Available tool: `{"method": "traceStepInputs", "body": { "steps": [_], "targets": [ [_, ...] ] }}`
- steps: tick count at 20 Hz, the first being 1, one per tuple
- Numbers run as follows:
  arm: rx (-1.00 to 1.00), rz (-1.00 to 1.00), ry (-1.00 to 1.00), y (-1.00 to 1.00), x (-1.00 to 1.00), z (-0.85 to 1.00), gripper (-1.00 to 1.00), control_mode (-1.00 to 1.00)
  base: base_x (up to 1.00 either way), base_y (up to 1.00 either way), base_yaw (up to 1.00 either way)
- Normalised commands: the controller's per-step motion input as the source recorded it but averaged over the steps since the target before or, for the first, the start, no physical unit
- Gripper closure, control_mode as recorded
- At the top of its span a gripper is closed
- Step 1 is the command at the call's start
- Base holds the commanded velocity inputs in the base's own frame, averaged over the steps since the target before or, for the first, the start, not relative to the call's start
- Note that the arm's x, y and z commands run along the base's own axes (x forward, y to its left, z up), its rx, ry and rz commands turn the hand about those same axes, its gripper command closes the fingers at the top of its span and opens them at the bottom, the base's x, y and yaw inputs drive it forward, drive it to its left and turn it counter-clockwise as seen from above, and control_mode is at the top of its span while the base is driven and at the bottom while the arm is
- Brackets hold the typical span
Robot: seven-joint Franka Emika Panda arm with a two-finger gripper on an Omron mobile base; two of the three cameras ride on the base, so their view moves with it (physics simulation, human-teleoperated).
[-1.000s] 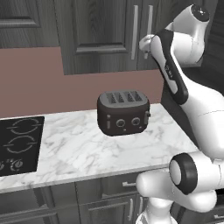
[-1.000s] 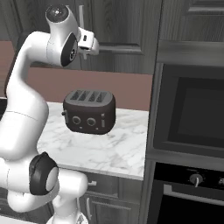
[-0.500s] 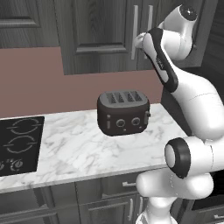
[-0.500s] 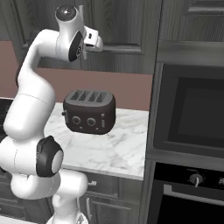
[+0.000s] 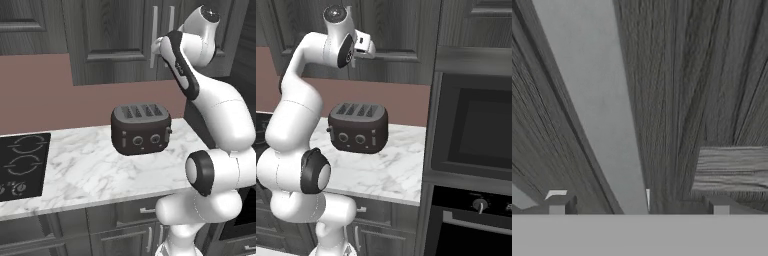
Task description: Open the cabinet. Pick the sponge and place it next to the sink. Then close the cabinet.
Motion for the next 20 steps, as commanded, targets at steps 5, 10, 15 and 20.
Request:
{"method": "traceStepInputs", "body": {
  "steps": [5,10,15,20],
  "targets": [
    [0.00,0.00,-0.01,0.00,0.14,-0.20,-1.00,-1.00,0.00,0.00,0.00],
    [0.00,-0.02,-0.13,0.00,0.30,-0.27,-1.00,-1.00,0.00,0.00,0.00],
    [0.00,-0.02,-0.17,0.00,0.47,-0.37,-1.00,-1.00,0.00,0.00,0.00],
    [0.00,-0.02,-0.11,0.00,0.63,-0.32,-1.00,-1.00,0.00,0.00,0.00]
  ]
}}
